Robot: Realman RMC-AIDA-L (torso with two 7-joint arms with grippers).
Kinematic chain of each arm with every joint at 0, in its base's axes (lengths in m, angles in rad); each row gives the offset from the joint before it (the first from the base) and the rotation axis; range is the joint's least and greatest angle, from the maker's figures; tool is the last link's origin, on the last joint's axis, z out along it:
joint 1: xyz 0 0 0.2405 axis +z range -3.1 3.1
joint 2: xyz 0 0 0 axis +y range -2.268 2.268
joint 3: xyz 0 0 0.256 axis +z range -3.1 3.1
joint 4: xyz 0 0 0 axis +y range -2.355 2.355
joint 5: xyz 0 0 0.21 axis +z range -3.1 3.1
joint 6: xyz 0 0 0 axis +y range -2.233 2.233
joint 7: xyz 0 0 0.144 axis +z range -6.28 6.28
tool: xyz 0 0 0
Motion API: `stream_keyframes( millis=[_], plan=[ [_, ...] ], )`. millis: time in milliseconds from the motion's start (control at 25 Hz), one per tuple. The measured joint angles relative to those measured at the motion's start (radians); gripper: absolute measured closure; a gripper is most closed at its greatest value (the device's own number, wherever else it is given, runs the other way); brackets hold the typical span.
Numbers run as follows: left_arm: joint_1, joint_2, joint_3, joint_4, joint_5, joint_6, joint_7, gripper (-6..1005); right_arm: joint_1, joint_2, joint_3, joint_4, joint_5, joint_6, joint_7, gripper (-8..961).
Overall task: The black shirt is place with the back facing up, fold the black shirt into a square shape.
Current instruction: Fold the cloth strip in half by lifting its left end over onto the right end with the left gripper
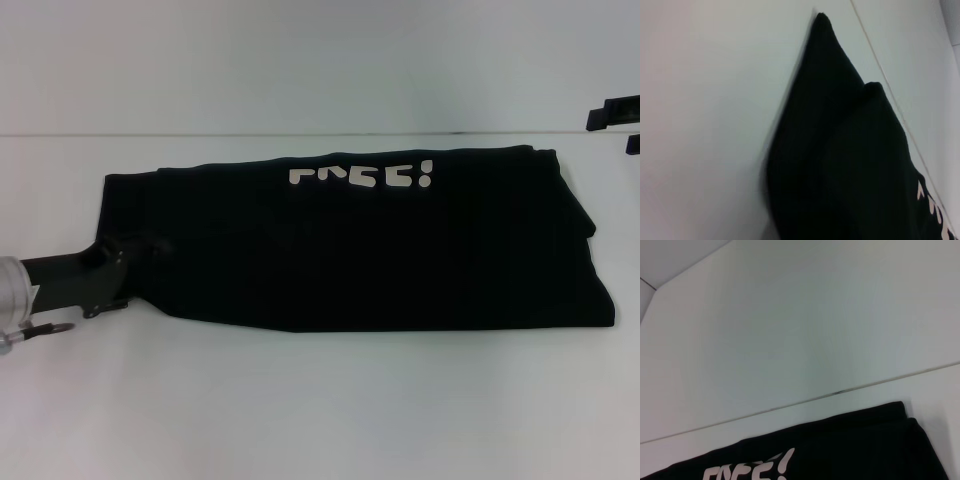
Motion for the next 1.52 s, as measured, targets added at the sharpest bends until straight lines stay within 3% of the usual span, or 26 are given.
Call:
stream_keyframes(
  millis=[320, 400, 800, 1080, 1320, 1520],
  plan=[
    [0.004, 0.003, 0.035, 0.021, 0.008, 0.003, 0.013, 333, -0.001, -0.002, 0.000, -0.001, 0.001, -0.004, -0.001, 145],
    [0.004, 0.004, 0.036, 0.020, 0.008, 0.002, 0.016, 555, -0.001, -0.002, 0.000, -0.001, 0.001, -0.005, -0.001, 145],
    [0.007, 0.002, 0.045, 0.020, 0.010, -0.004, 0.076, 767, -0.001, -0.001, 0.000, -0.001, 0.002, -0.012, -0.001, 145],
    [0.019, -0.005, 0.046, 0.038, -0.015, -0.002, 0.242, 960, -0.006, -0.001, 0.005, -0.001, 0.002, -0.008, -0.001, 145],
    [0.107, -0.036, 0.037, 0.175, -0.039, 0.023, 0.243, 959, -0.022, -0.009, 0.046, -0.002, 0.002, -0.009, -0.001, 145],
    [0.157, -0.039, 0.032, 0.241, -0.067, 0.048, 0.226, 957, -0.026, -0.022, 0.054, -0.002, -0.003, -0.023, 0.001, 145]
  ],
)
